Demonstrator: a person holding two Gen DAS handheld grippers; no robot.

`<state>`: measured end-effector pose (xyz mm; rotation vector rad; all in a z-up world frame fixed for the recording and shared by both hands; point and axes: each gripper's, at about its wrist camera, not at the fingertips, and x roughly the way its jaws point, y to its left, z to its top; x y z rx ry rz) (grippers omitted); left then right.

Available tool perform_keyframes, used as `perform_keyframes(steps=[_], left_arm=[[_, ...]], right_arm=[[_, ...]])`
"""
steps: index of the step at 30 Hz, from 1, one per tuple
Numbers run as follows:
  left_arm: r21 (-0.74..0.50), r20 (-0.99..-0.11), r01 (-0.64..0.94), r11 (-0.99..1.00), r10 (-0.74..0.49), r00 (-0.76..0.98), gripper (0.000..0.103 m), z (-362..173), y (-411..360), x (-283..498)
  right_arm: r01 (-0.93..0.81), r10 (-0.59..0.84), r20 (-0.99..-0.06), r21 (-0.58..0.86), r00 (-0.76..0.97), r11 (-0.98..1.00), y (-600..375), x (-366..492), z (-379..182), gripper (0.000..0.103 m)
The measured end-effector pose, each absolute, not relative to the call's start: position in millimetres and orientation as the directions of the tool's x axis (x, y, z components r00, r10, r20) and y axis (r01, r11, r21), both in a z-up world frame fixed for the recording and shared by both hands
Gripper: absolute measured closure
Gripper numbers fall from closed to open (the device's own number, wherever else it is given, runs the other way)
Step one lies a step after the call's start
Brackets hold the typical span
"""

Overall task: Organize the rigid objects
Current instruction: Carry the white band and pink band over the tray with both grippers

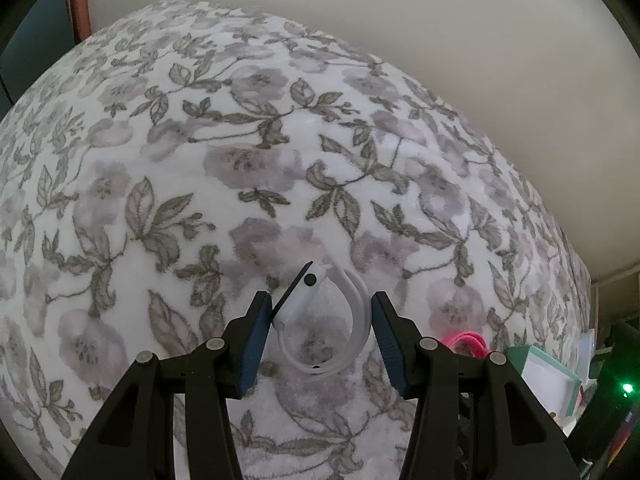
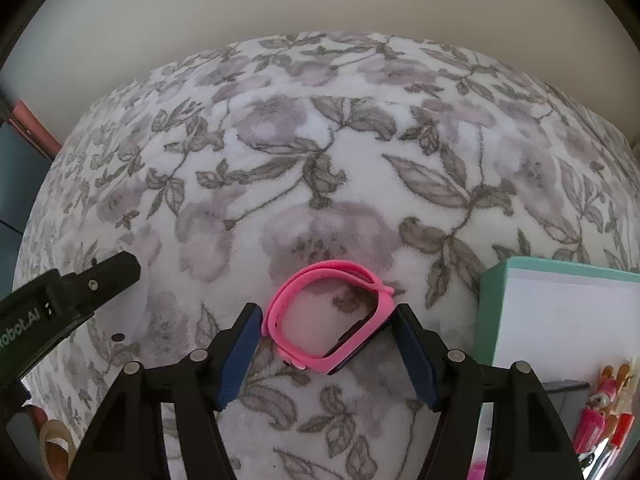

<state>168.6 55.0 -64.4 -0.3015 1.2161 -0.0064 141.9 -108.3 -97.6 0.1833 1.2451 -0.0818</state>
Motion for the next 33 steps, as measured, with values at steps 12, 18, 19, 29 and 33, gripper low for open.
perform_keyframes(steps=[12,18,19,29,33], left_arm=[[-0.243,-0.882,0.015,0.970,-0.227,0.414,0.050,-10,-3,122],[-0.240,-0.870,0.151,0.959,-0.282,0.404,0.050,4,-49,85],[-0.235,-0.870,0.172,0.957,-0.286,0.402,0.050,6,-58,78],[-0.296,-0.883,0.276,0.915,-0.372,0.287,0.050,-11,-114,34],[-0.269,-0.899,0.307,0.913,-0.352,0.261,0.050,-19,-130,22]], right_arm=[[0.236,0.041,-0.919,0.143,0.392,0.961,-154,75,-30,0.033],[0.289,-0.010,-0.907,0.124,0.421,0.949,-185,29,0,0.033],[0.309,-0.025,-0.907,0.118,0.421,0.944,-193,19,4,0.033],[0.443,-0.097,-0.931,0.074,0.352,0.894,-250,-44,-7,0.033],[0.476,-0.081,-0.940,0.092,0.331,0.875,-267,-61,-16,0.033]])
